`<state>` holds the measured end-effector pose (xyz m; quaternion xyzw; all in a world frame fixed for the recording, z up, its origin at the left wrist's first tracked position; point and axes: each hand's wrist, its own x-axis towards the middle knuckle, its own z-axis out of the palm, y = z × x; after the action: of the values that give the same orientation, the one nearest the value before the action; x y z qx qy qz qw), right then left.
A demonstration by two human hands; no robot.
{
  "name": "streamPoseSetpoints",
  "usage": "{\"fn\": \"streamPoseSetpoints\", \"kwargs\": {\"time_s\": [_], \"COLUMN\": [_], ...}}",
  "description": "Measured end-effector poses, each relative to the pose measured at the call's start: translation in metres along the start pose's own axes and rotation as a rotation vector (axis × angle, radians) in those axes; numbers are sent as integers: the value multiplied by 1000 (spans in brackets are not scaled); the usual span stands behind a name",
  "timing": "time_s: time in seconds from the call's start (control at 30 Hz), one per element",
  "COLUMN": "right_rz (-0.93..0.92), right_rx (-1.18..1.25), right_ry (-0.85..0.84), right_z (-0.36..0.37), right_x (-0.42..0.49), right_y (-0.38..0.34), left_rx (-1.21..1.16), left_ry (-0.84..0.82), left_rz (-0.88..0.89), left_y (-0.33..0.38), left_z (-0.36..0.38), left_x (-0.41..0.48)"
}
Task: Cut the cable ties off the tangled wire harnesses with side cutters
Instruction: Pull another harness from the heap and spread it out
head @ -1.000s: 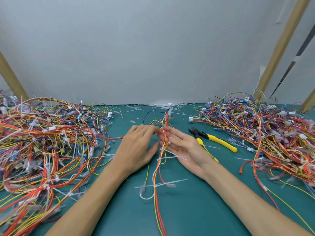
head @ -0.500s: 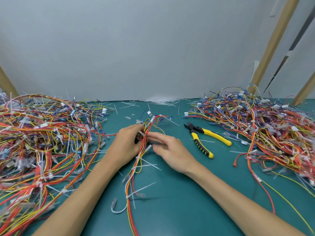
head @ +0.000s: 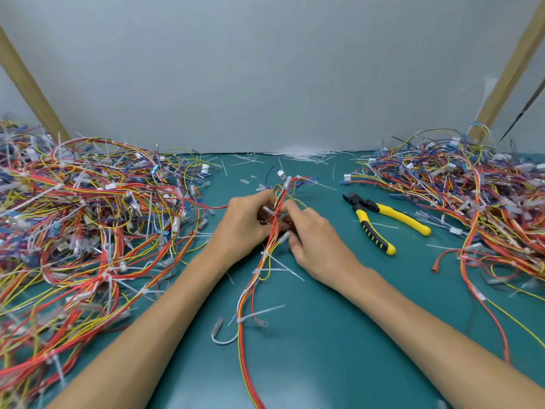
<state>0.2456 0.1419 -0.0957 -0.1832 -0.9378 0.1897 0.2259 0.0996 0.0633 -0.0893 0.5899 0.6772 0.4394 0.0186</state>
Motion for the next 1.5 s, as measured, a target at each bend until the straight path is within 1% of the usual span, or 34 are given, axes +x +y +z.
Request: {"fn": "streamPoseSetpoints", "kwargs": {"time_s": [0.1,0.23,0.33,0.5,0.63,0.7,0.77,0.83,0.9,0.97,1.03,1.1,1.17,1.27,1.33,1.4,1.5], "right_rz": [-21,-34,-73,-99,-38,-12,2,10,23,26,18,27,62,92,134,204,273], "right_rx": [-83,-231,-348,-477,-555,-554,-538,-512,-479,-442,-389,-336,-286,-187,-79,75,300], "right_ry": [27,38,10,-1,25,38,33,22,25,31,46,65,73,55,72,80,56], "right_z": [-3,-6,-5,-5,-4,-3,-1,0,2,2,1,0,0,1,0,-3,-9], "right_x": [1,2,6,8,7,5,4,5,6,6,5,5,5,6,7,10,13], "right_y": [-2,-5,-10,-20,-19,-18,-15,-12,-9,-7,-6,-2,2,6,9,12,16], "left_rx": [-21,26,108,267,458,449,376,312,232,164,190,230,232,215,190,75,-227], "left_ry": [-6,-38,-35,-53,-71,-44,-9,-3,-82,-200,-287,-339,-332,-267,-225,-222,-199], "left_rz": [-11,35,37,56,93,54,-9,-31,-65,-110,-119,-130,-169,-223,-267,-356,-525], "left_y": [2,2,2,11,15,18,22,29,35,38,39,37,35,28,21,16,9], "left_z": [0,0,-1,-3,-2,-7,-16,-25,-31,-35,-37,-37,-36,-35,-35,-36,-31], "left_x": [-1,-7,-15,-23,-35,-45,-58,-69,-76,-80,-80,-76,-68,-51,-39,-29,-16]}}
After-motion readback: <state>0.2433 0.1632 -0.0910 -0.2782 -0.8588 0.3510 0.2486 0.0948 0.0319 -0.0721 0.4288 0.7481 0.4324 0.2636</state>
